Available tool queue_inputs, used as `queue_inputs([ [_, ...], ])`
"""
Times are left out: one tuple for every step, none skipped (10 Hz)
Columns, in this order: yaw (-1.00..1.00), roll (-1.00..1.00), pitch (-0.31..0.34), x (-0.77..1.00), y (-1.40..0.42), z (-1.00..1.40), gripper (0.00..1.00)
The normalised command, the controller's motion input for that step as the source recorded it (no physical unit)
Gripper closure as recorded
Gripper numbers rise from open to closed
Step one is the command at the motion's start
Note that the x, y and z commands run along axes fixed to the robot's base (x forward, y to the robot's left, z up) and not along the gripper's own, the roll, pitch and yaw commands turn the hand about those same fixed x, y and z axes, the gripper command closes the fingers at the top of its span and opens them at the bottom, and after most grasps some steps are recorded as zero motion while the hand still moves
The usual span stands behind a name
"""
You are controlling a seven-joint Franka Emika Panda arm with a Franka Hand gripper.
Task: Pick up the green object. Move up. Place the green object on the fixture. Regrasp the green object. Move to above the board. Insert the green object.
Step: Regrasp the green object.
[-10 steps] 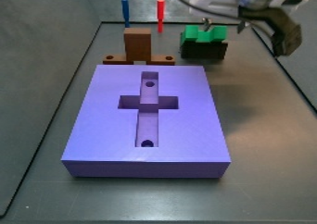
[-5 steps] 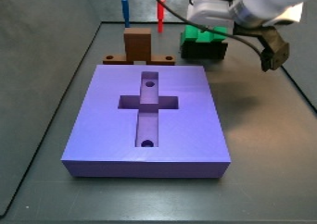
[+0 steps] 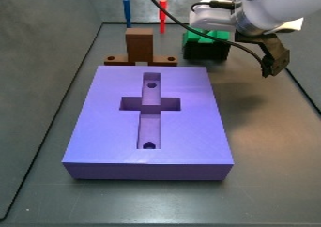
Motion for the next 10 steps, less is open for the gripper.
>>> queue_inputs([
  [-0.03,-0.41,-0.131,0.0,0.0,0.0,0.0],
  [-0.07,-0.62,-0.246,0.0,0.01,0.01,0.0],
  [-0.1,-0.65,-0.303,0.0,0.0,0.0,0.0],
  [-0.11,-0.18,0.0,0.0,0.09,0.0,0.0],
  [0.0,0.0,0.0,0.0,0.14,0.0,0.0],
  [0.0,0.06,0.0,-0.02,0.13,0.0,0.0],
  [0.0,0.05,0.0,0.0,0.0,0.0,0.0],
  [0.0,0.0,0.0,0.0,0.0,0.0,0.0],
  [0.0,0.0,0.0,0.0,0.0,0.0,1.0],
  [0.0,0.0,0.0,0.0,0.0,0.0,1.0],
])
